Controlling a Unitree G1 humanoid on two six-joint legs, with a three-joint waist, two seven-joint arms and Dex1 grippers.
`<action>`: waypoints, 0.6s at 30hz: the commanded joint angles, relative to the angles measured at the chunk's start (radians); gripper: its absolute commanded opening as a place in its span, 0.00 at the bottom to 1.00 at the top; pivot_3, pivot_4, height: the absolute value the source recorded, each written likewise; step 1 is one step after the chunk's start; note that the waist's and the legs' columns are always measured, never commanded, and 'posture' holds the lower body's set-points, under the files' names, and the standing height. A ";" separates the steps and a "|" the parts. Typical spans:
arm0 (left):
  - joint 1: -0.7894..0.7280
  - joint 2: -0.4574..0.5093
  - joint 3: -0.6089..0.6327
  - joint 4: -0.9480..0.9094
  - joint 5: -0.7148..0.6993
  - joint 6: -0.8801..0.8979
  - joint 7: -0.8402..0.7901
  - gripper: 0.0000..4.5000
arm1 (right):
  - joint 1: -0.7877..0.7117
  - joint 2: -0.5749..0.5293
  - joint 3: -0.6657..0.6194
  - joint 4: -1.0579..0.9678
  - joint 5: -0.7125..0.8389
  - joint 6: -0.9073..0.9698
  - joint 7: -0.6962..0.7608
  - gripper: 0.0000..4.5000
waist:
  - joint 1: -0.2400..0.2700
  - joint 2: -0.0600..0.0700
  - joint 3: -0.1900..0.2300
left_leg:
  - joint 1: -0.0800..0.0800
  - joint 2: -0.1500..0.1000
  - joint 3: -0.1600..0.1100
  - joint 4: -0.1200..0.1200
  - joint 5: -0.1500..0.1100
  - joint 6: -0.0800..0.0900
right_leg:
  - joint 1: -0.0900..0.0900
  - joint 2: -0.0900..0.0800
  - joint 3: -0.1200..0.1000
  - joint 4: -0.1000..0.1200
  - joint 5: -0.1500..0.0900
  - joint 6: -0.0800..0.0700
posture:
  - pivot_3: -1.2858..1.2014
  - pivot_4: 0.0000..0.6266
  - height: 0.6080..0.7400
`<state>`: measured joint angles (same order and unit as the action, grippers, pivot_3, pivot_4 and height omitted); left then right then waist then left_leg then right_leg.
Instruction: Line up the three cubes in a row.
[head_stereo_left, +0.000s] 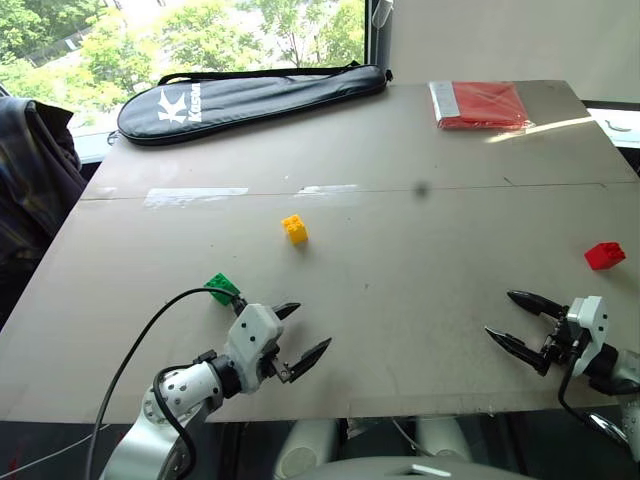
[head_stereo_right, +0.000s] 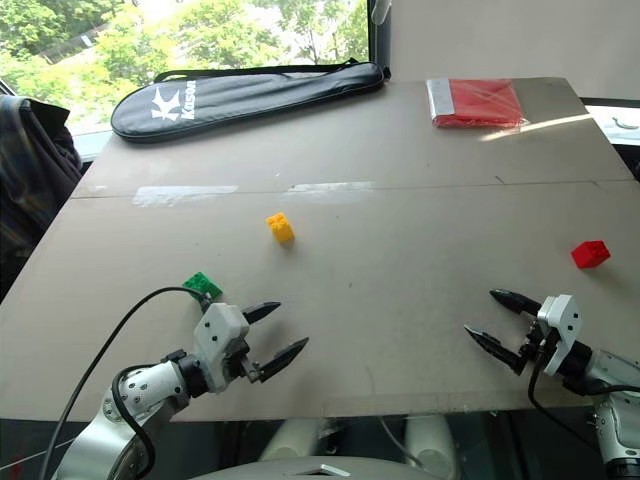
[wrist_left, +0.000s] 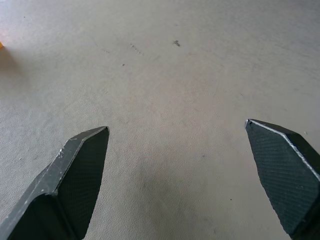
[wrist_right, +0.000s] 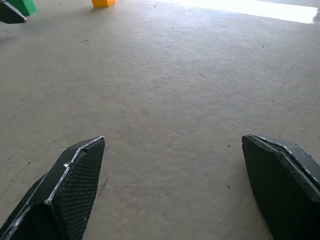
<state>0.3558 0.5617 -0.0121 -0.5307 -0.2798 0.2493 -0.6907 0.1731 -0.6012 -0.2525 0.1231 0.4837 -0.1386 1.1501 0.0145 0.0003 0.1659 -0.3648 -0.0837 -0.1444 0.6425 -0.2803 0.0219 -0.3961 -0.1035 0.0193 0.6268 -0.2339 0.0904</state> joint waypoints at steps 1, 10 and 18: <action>-0.006 0.005 0.001 -0.012 -0.017 -0.006 -0.012 0.99 | -0.001 -0.013 -0.038 -0.024 0.022 -0.003 0.000 1.00 | 0.000 0.000 0.000 | 0.000 0.000 0.000 0.000 0.000 0.000 | 0.000 0.000 0.000 0.000 0.000 0.000 | 0.52 0.24 0.94; 0.005 -0.011 -0.009 0.005 -0.007 -0.019 -0.018 0.99 | -0.010 -0.031 -0.037 -0.015 0.027 -0.001 0.009 1.00 | 0.000 0.000 0.000 | 0.000 0.000 0.000 0.000 0.000 0.000 | 0.000 0.000 0.000 0.000 0.000 0.000 | 0.52 0.24 0.94; 0.019 -0.013 -0.005 -0.009 -0.009 -0.018 -0.017 0.99 | -0.001 -0.032 -0.038 -0.022 0.030 0.002 0.011 1.00 | 0.000 0.000 0.000 | 0.000 0.000 0.000 0.000 0.000 0.000 | 0.000 0.000 0.000 0.000 0.000 0.000 | 0.52 0.24 0.94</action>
<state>0.3666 0.5454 -0.0185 -0.5164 -0.2791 0.2454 -0.7034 0.1686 -0.6179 -0.2558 0.1236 0.4949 -0.1346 1.1539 0.0145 0.0003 0.1659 -0.3646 -0.0837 -0.1441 0.6426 -0.2802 0.0220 -0.3961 -0.1036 0.0195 0.6268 -0.2338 0.0903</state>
